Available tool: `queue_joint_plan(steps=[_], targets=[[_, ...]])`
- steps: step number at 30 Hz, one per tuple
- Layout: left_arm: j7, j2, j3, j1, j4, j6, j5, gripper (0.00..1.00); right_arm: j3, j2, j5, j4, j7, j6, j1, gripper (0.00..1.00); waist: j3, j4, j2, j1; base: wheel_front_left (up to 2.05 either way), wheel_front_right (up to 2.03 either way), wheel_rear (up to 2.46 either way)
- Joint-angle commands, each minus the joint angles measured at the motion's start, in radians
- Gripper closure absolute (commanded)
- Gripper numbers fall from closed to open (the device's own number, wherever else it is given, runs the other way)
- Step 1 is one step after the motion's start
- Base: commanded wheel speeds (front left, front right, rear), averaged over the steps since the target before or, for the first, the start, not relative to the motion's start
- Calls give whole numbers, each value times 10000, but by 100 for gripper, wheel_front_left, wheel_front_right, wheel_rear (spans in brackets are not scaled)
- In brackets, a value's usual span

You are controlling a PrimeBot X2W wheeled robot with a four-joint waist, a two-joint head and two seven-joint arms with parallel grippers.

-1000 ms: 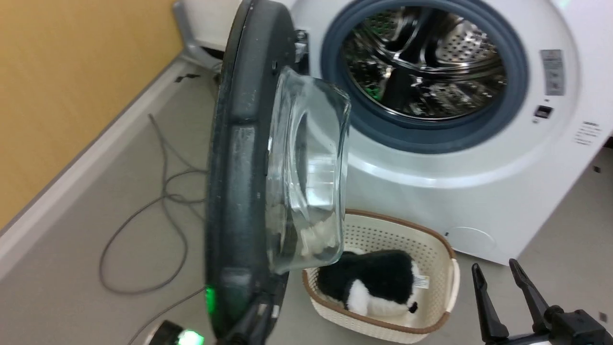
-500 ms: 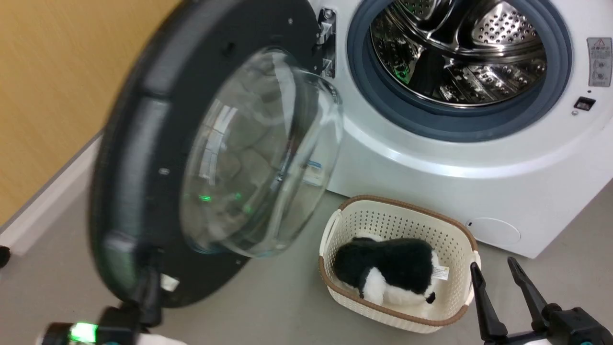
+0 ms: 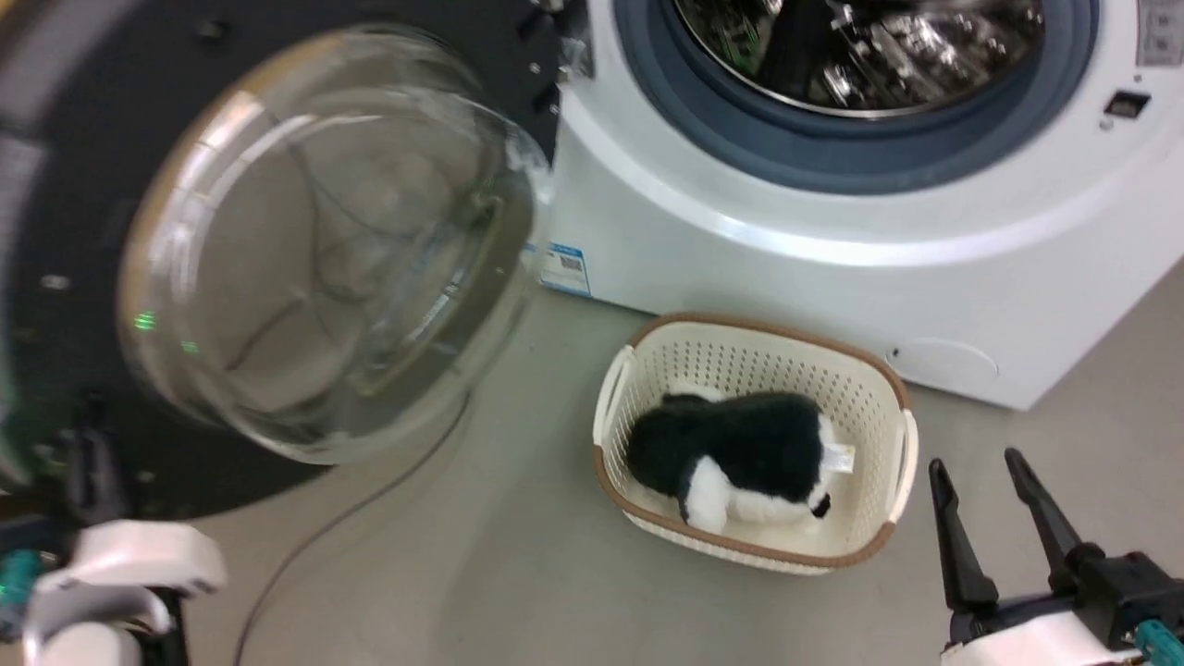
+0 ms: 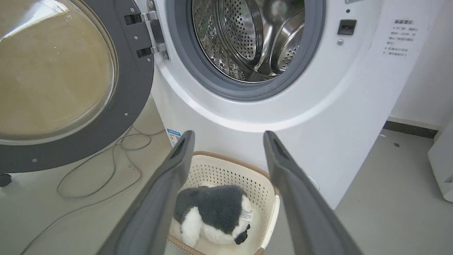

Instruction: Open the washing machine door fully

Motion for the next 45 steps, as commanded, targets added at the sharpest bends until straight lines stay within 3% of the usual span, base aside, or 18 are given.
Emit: queue_joint_plan(steps=[1,13,20,27,31,45], targets=[[-50,71,297,-281,212,-10,-107,100,-17,-49,-15,-34,-44,6,-193,0,223,-175,0,-1,0,0,0],[-52,574,2181,-1825,2096,-489,-404,100,-227,-247,-132,-196,-44,6,-726,0,859,-721,0,-1,0,0,0],[-52,1051,2682,-2654,3560,-908,-414,100,-212,-213,-134,-174,-44,6,-915,0,943,-1019,0,-1,0,0,0],[-52,1214,3028,-2740,3870,-1127,-64,100,-205,-113,-94,-111,-44,6,-850,0,737,-1202,0,-1,0,0,0],[-53,1024,3158,-2429,3397,-1332,178,100,-361,-78,-63,-89,-44,6,-710,0,390,-1179,0,-1,0,0,0],[-53,-1183,2668,-34,-290,-2128,1245,100,-499,37,-15,-123,-44,6,98,0,-1553,-1492,0,-1,0,0,0]])
